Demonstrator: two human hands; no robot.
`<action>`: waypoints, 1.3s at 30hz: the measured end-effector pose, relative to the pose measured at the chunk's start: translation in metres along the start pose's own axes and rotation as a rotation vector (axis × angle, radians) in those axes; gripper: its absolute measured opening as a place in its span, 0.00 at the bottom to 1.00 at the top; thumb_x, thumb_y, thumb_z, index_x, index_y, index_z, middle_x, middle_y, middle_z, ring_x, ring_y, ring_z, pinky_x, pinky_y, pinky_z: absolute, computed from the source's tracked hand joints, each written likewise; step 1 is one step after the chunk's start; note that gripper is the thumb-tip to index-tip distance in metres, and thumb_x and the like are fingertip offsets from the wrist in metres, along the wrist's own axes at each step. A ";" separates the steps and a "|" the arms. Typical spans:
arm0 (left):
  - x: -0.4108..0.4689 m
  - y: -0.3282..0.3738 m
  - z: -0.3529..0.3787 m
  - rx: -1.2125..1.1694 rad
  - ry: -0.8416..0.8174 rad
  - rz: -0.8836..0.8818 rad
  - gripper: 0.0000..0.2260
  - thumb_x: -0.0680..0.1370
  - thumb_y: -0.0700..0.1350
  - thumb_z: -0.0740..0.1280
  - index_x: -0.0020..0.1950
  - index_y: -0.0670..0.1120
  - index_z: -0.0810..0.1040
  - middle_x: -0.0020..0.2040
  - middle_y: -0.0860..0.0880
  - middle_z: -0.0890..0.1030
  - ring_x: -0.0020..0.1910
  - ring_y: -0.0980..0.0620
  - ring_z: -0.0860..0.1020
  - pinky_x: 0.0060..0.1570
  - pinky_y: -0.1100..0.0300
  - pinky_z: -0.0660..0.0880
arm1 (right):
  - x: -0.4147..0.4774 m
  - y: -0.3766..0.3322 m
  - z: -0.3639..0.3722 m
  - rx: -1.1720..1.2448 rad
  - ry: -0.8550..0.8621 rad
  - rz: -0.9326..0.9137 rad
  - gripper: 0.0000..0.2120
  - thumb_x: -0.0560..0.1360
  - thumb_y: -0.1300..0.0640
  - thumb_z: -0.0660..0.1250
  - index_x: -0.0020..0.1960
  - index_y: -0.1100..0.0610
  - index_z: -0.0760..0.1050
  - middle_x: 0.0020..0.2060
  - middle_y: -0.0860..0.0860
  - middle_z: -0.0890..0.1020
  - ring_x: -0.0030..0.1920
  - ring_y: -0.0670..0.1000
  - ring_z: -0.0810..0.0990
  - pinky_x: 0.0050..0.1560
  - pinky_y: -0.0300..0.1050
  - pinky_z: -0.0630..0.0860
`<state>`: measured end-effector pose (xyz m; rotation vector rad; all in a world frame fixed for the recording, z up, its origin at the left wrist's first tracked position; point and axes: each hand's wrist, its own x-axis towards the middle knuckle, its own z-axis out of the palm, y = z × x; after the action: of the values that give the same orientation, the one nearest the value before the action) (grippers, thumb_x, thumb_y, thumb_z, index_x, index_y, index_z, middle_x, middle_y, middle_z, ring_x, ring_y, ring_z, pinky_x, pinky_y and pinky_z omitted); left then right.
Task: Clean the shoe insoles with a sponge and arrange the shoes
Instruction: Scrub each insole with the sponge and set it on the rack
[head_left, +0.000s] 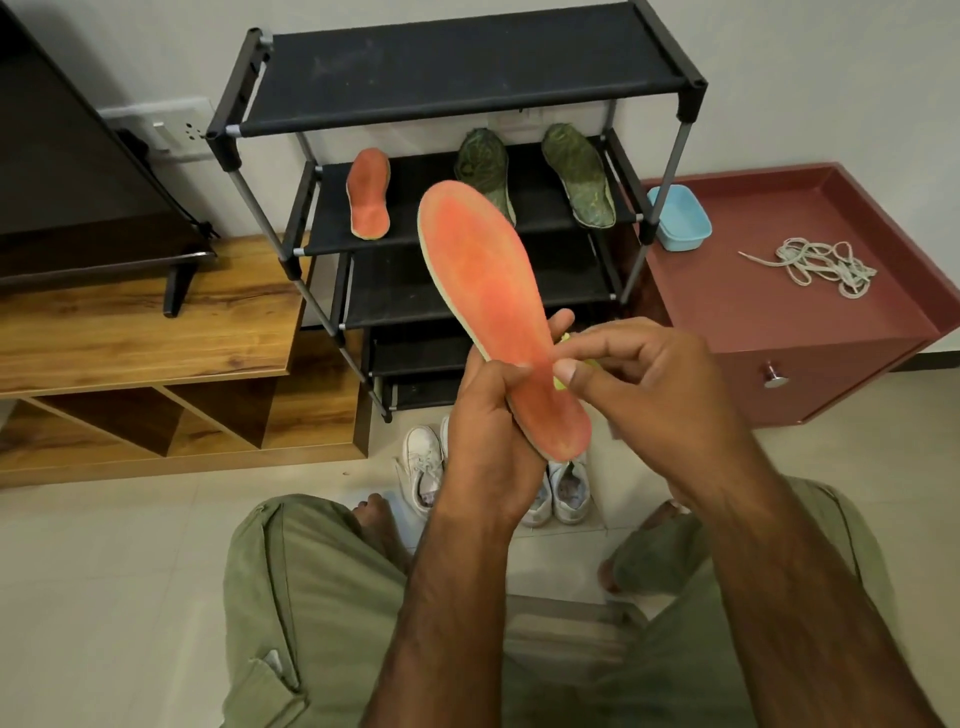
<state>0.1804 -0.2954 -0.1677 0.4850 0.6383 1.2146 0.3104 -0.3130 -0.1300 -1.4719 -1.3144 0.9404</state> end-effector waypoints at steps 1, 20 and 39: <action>0.000 0.002 0.001 -0.048 -0.011 0.002 0.25 0.78 0.34 0.54 0.76 0.43 0.66 0.68 0.38 0.79 0.69 0.40 0.77 0.70 0.41 0.72 | 0.000 -0.001 0.001 0.039 0.032 -0.010 0.10 0.75 0.61 0.76 0.49 0.46 0.86 0.50 0.43 0.85 0.50 0.43 0.86 0.48 0.43 0.82; -0.008 0.003 0.008 0.004 0.125 -0.147 0.23 0.86 0.54 0.54 0.67 0.38 0.77 0.58 0.40 0.85 0.60 0.46 0.83 0.65 0.52 0.77 | 0.005 -0.010 0.019 -0.569 0.085 -0.207 0.07 0.77 0.53 0.73 0.53 0.45 0.86 0.50 0.46 0.82 0.51 0.48 0.79 0.54 0.48 0.79; 0.005 0.001 -0.008 -0.067 0.166 0.070 0.25 0.86 0.56 0.55 0.78 0.44 0.65 0.72 0.37 0.75 0.71 0.40 0.75 0.68 0.43 0.75 | -0.001 0.001 -0.005 -0.291 0.183 -0.019 0.07 0.75 0.57 0.77 0.50 0.46 0.86 0.41 0.40 0.85 0.38 0.39 0.83 0.38 0.31 0.78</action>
<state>0.1749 -0.2906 -0.1741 0.3551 0.7238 1.3477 0.3158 -0.3145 -0.1296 -1.7184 -1.3676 0.6030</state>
